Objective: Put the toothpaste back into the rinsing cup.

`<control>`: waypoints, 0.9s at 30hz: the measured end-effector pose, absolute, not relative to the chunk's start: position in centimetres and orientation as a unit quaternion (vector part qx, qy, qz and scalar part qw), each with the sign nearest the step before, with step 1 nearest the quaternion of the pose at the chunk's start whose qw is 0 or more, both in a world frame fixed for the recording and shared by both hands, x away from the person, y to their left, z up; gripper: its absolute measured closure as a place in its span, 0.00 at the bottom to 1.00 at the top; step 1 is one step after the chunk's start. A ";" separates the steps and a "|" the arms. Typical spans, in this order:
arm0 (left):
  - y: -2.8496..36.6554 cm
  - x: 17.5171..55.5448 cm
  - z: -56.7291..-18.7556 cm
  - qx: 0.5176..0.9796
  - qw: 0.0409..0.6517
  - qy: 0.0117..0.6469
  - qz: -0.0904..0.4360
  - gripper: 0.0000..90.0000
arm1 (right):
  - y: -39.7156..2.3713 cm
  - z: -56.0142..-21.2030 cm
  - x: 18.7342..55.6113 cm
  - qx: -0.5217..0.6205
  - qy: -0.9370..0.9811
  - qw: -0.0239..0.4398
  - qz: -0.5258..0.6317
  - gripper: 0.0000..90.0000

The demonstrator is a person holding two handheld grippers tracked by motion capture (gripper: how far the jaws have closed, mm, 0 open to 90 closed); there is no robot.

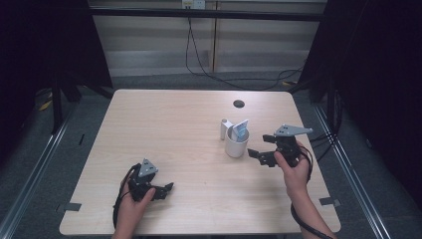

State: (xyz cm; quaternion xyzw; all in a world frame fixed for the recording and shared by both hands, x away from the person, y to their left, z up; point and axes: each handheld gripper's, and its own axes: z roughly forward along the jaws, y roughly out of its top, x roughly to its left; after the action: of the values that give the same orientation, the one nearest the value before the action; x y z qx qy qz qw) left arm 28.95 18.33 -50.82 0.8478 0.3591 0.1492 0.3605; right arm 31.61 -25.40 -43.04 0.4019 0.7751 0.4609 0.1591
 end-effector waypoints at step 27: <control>18.3 28.9 -50.8 0.848 0.360 0.360 0.149 0.15 | -26.0 -45.3 28.8 0.390 0.795 0.148 0.439 0.15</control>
State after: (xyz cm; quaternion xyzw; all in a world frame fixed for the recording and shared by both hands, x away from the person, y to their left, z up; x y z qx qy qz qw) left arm 28.94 18.33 -50.82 0.8477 0.3597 0.1488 0.3604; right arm 28.79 -26.04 -45.29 0.3901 0.7954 0.4395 0.1483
